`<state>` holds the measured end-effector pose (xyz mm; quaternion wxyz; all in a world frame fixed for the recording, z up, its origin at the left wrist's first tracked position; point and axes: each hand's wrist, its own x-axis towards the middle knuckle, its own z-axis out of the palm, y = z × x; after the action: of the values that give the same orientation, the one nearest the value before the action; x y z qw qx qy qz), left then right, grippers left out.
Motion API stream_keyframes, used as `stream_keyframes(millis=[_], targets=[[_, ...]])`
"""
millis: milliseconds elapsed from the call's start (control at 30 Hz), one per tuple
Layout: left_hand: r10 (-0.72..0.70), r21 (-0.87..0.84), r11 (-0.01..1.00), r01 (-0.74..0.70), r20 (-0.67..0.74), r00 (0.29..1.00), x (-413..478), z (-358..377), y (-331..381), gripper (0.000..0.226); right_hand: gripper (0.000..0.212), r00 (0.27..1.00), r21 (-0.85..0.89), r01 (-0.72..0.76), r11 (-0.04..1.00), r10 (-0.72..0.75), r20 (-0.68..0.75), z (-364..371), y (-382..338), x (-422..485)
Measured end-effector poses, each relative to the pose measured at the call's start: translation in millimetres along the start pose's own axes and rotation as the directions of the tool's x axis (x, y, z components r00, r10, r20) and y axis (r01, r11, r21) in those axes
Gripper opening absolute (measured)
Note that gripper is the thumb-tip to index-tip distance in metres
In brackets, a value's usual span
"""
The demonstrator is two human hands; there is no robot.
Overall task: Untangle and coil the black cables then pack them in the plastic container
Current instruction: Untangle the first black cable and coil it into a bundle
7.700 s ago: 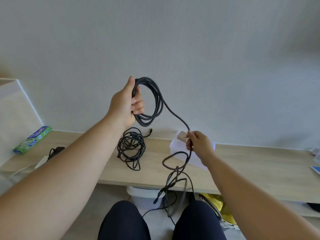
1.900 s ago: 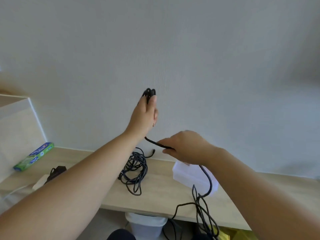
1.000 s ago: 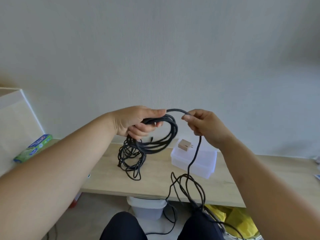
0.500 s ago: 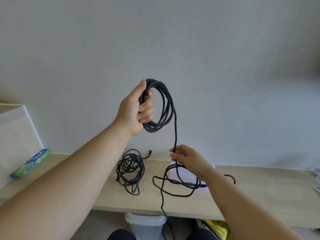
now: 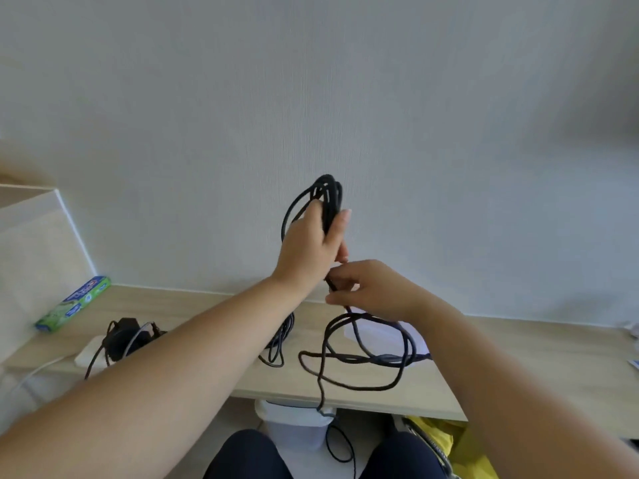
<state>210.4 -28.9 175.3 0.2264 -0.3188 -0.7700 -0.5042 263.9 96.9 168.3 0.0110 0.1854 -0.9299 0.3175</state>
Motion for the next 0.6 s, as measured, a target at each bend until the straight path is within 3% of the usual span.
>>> stream_keyframes(millis=[33, 133, 233, 367, 467, 533, 600], targets=[[0.069, 0.074, 0.995, -0.070, 0.009, 0.998, 0.1, 2.3, -1.8, 0.049, 0.004, 1.000, 0.095, -0.028, 0.995, 0.028, 0.001, -1.2, 0.4, -1.6], [0.223, 0.228, 0.946, -0.231, 0.061, 0.973, 2.6, 5.0, -8.5, 0.067, 0.017, 0.992, 0.429, -0.118, 0.896, 0.126, 0.009, 0.4, 6.5, -7.3], [0.271, 0.293, 0.912, -0.287, 0.095, 0.958, 0.9, 8.9, -17.8, 0.081, 0.027, 0.988, 0.570, -0.156, 0.807, 0.133, 0.083, 8.3, 15.5, -12.7], [0.341, 0.406, 0.839, -0.363, 0.129, 0.931, -9.5, 12.3, -21.6, 0.063, 0.038, 0.978, 0.506, -0.196, 0.840, 0.132, 0.160, 21.9, 22.0, -14.6], [0.250, 0.466, 0.829, -0.308, 0.184, 0.951, -11.8, 10.9, -28.6, 0.059, 0.041, 0.957, 0.150, -0.263, 0.953, 0.237, 0.169, 36.3, 29.7, -15.9], [0.137, 0.528, 0.813, -0.248, 0.240, 0.961, -8.0, 5.2, -31.5, 0.055, 0.021, 0.951, 0.029, -0.286, 0.958, 0.280, 0.132, 41.8, 38.8, -19.6], [0.060, 0.555, 0.806, -0.204, 0.266, 0.962, -4.9, -2.5, -37.0, 0.044, 0.004, 0.956, 0.136, -0.292, 0.947, 0.289, 0.040, 37.5, 44.6, -25.7]])
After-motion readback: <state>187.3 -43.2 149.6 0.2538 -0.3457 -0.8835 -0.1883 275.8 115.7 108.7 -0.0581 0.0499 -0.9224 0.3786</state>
